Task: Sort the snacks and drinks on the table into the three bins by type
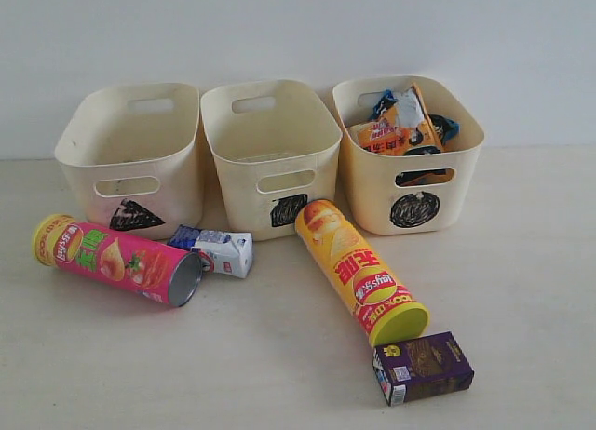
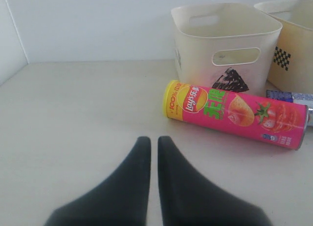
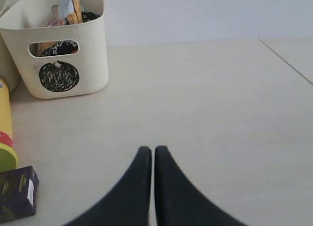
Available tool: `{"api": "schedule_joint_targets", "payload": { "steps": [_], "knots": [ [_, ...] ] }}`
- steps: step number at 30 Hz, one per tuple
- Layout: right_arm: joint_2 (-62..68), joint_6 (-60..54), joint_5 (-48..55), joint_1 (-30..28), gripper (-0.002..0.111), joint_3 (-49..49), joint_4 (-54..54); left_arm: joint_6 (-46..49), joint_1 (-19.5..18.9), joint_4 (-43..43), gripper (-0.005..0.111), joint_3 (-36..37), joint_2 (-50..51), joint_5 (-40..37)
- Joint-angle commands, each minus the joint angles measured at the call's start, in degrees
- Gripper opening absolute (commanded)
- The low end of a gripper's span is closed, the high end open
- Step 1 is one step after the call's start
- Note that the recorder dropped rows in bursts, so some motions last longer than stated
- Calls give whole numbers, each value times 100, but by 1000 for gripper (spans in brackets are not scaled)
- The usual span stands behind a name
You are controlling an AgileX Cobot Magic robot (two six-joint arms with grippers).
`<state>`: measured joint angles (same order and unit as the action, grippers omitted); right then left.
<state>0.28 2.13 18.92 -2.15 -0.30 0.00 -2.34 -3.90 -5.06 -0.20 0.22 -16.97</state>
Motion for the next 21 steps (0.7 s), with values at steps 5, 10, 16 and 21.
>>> {"api": "schedule_joint_targets", "payload": {
  "steps": [5, 10, 16, 21],
  "knots": [
    [-28, 21, 1, -26, 0, 30, -59, 21, -4, -9, 4, 20, -22, 21],
    [-28, 21, 1, -26, 0, 30, -59, 21, -4, -9, 4, 20, -22, 21],
    [-28, 31, -1, -26, 0, 30, -59, 21, -4, -9, 4, 20, -22, 21],
    [-28, 31, -1, -26, 0, 30, -59, 21, -4, -9, 4, 20, -22, 21]
  ]
}}
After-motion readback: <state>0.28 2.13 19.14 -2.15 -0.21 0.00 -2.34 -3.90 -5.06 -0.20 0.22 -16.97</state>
